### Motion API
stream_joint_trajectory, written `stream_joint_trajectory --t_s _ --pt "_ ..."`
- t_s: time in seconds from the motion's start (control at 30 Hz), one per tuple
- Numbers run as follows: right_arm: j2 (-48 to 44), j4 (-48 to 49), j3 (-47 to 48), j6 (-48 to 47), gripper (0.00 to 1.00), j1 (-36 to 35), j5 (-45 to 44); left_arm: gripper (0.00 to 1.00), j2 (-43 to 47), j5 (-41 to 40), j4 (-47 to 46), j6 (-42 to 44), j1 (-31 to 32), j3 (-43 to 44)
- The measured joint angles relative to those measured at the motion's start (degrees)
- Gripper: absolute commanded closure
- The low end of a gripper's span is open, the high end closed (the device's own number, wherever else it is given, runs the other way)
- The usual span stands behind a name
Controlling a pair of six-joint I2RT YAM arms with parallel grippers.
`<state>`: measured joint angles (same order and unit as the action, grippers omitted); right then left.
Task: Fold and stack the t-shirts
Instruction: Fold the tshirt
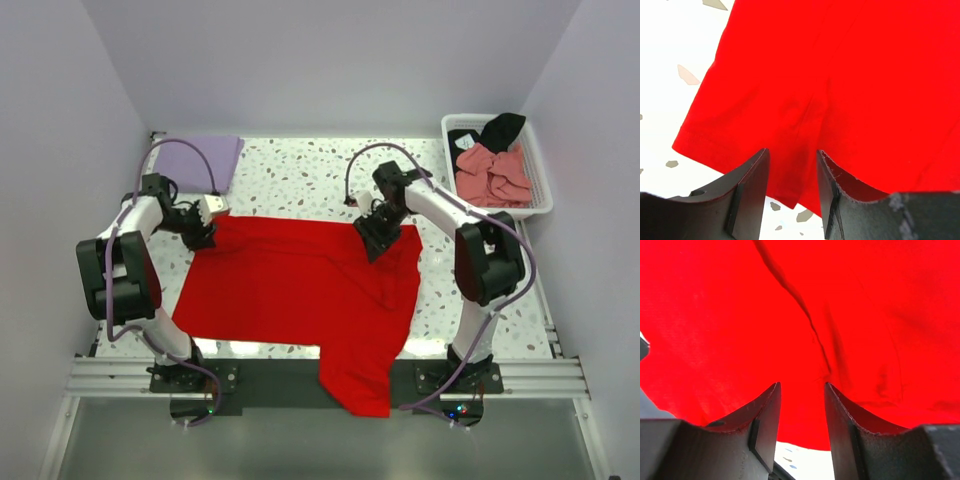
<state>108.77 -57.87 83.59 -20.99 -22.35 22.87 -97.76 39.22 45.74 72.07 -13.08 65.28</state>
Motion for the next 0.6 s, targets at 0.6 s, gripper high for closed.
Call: stream_joint_trajectory --t_s 0.6 --pt "3.72 2.73 -0.50 0.44 0.63 -1.40 -1.22 0.52 0.04 0.04 -1.55 -0.50 0.55 -0.50"
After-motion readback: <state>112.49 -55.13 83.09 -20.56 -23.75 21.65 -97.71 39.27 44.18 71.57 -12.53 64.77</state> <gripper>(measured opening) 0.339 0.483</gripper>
